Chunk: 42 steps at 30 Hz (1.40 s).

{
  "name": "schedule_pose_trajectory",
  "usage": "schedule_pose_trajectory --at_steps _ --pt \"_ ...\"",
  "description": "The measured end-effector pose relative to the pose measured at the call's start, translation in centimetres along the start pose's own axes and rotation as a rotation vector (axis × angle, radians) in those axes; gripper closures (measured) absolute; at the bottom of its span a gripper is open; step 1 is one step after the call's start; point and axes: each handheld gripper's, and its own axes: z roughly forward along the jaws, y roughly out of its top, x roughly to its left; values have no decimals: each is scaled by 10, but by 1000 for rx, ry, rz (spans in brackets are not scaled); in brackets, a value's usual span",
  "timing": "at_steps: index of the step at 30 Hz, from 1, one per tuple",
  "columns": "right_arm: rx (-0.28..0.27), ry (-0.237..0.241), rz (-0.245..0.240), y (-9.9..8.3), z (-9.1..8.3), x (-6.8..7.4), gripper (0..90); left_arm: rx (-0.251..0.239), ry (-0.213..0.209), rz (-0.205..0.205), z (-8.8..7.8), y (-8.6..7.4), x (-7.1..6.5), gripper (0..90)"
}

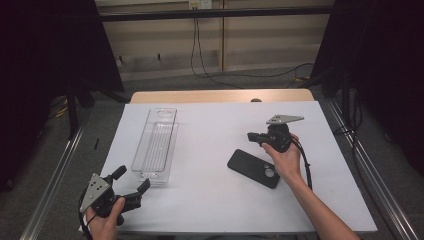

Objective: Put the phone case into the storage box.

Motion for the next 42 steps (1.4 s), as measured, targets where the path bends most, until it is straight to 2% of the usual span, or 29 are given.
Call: schedule_pose_trajectory --at_steps 1,3,4,5,7,8,9,16,20,22,28,31,35,38,42 --pt "47 14 9 1 3 -1 900 3 1 1 0 0 1 40" --pt "62 18 10 1 4 -1 900 3 2 -1 0 0 1 40" --pt "116 44 28 3 8 -3 900 4 1 1 0 0 1 40" --pt "116 44 28 3 8 -3 900 4 1 1 0 0 1 40" --pt "153 51 40 4 11 -4 900 0 2 -2 0 0 0 40" --pt "189 57 51 6 13 -6 900 0 2 -2 0 0 0 40" --pt "189 57 51 6 13 -6 900 2 2 1 0 0 1 40" --pt "309 87 89 12 25 -15 900 5 4 2 0 0 1 40" --pt "373 79 91 16 33 -16 900 6 7 1 0 0 1 40" --pt "398 96 85 17 39 -16 900 7 7 1 0 0 1 40" --pt "481 49 64 22 57 -15 900 8 9 6 0 0 1 40" --pt "505 7 48 21 64 -15 900 7 7 6 -1 0 2 40" --pt "522 -14 37 19 69 -13 900 8 6 7 -1 0 2 40" --pt "539 -17 26 17 72 -11 900 8 6 7 -1 0 2 40" --pt "534 -9 14 15 74 -6 900 6 9 5 -1 0 2 40"
